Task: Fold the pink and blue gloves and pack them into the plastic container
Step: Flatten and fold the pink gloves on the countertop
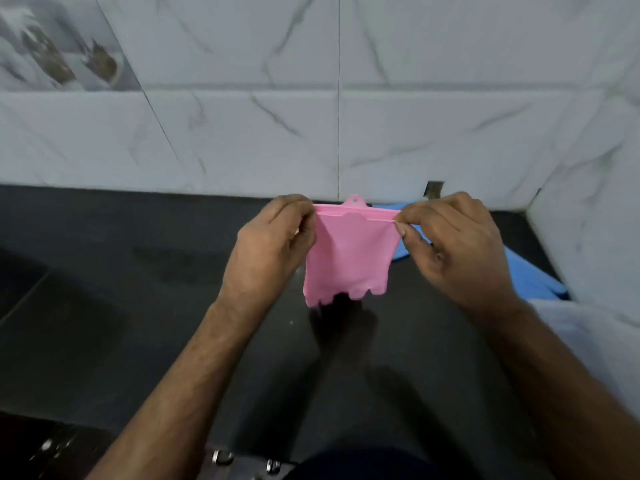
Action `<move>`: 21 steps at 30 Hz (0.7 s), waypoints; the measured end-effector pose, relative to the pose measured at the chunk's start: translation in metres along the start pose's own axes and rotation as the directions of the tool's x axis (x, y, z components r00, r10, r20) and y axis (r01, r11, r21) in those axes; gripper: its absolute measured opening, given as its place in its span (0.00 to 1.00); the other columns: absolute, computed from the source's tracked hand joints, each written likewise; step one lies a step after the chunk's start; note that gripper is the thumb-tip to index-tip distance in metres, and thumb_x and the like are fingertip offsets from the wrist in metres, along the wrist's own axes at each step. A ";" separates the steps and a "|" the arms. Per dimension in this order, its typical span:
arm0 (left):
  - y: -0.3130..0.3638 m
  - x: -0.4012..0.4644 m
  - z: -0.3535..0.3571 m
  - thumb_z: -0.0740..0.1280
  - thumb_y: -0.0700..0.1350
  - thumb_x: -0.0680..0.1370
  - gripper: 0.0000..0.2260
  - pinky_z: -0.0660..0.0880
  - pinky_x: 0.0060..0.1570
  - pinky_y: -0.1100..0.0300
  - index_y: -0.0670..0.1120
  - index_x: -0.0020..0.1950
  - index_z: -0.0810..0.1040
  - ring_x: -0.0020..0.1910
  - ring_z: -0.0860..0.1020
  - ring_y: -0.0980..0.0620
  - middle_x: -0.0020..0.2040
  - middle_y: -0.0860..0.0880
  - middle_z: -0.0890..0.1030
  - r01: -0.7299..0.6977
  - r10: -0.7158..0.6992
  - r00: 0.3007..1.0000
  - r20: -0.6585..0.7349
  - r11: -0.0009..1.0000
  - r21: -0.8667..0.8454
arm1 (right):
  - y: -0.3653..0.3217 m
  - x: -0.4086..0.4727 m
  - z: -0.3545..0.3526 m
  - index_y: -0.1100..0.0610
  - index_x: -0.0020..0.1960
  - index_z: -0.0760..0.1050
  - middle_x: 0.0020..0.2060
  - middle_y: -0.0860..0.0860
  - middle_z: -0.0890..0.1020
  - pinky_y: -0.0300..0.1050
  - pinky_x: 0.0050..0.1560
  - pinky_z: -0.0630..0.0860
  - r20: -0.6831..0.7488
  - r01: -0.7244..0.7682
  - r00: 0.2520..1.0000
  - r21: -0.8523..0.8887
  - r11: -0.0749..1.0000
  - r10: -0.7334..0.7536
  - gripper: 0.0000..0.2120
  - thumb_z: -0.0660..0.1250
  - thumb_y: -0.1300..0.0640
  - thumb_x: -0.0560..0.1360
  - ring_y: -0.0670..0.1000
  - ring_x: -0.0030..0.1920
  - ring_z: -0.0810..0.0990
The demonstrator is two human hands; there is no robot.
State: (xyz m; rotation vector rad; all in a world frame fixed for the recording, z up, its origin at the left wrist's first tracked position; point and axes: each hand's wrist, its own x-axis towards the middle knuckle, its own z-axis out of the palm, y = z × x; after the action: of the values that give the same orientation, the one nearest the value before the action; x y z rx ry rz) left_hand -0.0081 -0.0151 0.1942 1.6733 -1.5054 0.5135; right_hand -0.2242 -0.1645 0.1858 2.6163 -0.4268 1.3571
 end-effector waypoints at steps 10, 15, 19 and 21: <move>0.007 0.063 -0.032 0.68 0.39 0.82 0.06 0.71 0.43 0.73 0.46 0.53 0.86 0.44 0.81 0.57 0.44 0.54 0.85 0.143 -0.115 0.971 0.211 0.982 -0.121 | 0.015 0.053 -0.035 0.55 0.47 0.83 0.35 0.46 0.82 0.52 0.44 0.71 0.135 -0.193 0.975 0.110 0.975 0.177 0.05 0.69 0.56 0.79 0.54 0.39 0.76; 0.007 0.071 -0.035 0.70 0.39 0.82 0.06 0.74 0.46 0.73 0.45 0.54 0.87 0.45 0.82 0.58 0.46 0.54 0.87 0.199 -0.164 0.953 0.256 0.973 -0.117 | 0.016 0.060 -0.033 0.53 0.49 0.84 0.34 0.48 0.81 0.56 0.46 0.74 0.246 -0.266 0.940 0.095 0.959 0.236 0.07 0.68 0.53 0.80 0.55 0.41 0.77; 0.004 0.081 -0.036 0.71 0.40 0.81 0.05 0.78 0.48 0.66 0.45 0.51 0.88 0.44 0.84 0.59 0.44 0.54 0.87 0.304 -0.263 0.932 0.250 0.942 -0.144 | 0.016 0.067 -0.026 0.52 0.54 0.83 0.38 0.52 0.81 0.54 0.47 0.73 0.281 -0.323 0.914 0.072 0.944 0.291 0.14 0.62 0.47 0.80 0.57 0.44 0.77; 0.001 0.086 -0.034 0.71 0.39 0.80 0.05 0.79 0.47 0.67 0.46 0.49 0.88 0.43 0.85 0.59 0.42 0.54 0.87 0.353 -0.307 0.919 0.246 0.920 -0.170 | 0.018 0.072 -0.021 0.52 0.56 0.83 0.39 0.53 0.80 0.51 0.45 0.71 0.284 -0.328 0.910 0.047 0.944 0.302 0.14 0.61 0.47 0.81 0.57 0.44 0.76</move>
State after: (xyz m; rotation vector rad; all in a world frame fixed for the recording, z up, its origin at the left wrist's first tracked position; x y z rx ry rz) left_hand 0.0158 -0.0420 0.2790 1.8071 -1.3287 -0.0132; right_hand -0.2072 -0.1881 0.2568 2.9224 -0.8805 1.1157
